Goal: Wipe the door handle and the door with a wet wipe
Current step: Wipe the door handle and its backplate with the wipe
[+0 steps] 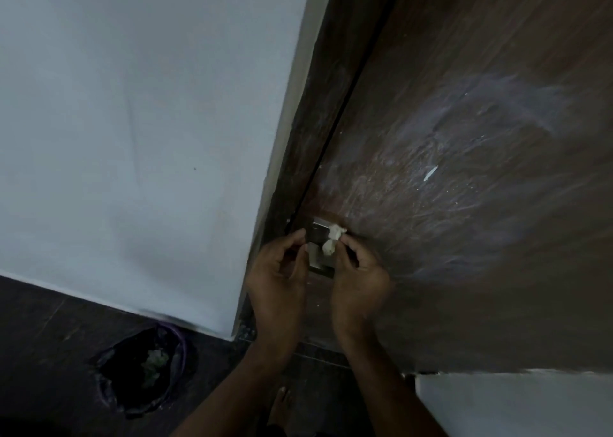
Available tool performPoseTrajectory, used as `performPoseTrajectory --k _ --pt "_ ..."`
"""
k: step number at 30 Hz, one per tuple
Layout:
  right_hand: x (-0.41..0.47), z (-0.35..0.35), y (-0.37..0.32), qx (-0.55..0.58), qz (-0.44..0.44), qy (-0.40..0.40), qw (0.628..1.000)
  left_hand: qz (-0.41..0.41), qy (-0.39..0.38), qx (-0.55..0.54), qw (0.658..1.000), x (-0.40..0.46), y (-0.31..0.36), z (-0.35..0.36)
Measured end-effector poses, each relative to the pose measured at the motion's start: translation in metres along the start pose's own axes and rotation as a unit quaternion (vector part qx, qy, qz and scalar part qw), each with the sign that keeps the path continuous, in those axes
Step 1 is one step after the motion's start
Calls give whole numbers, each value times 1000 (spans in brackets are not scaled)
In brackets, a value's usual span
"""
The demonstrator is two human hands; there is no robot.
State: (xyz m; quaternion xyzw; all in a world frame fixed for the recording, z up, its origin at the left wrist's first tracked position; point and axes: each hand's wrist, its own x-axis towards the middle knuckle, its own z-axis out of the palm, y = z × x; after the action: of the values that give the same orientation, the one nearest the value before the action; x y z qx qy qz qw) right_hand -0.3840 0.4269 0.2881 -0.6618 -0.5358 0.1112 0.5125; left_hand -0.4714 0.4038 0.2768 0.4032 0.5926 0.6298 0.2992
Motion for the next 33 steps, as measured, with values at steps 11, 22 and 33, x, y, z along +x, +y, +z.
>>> performPoseTrajectory --k 11,22,33 --pt "9 -5 2 -137 -281 17 950 42 12 22 999 0 -8 2" --pt "18 -2 -27 -93 -268 -124 951 182 -23 136 974 11 -9 1" --pt "11 -35 -3 85 -103 -135 982 139 -14 121 983 18 -24 4"
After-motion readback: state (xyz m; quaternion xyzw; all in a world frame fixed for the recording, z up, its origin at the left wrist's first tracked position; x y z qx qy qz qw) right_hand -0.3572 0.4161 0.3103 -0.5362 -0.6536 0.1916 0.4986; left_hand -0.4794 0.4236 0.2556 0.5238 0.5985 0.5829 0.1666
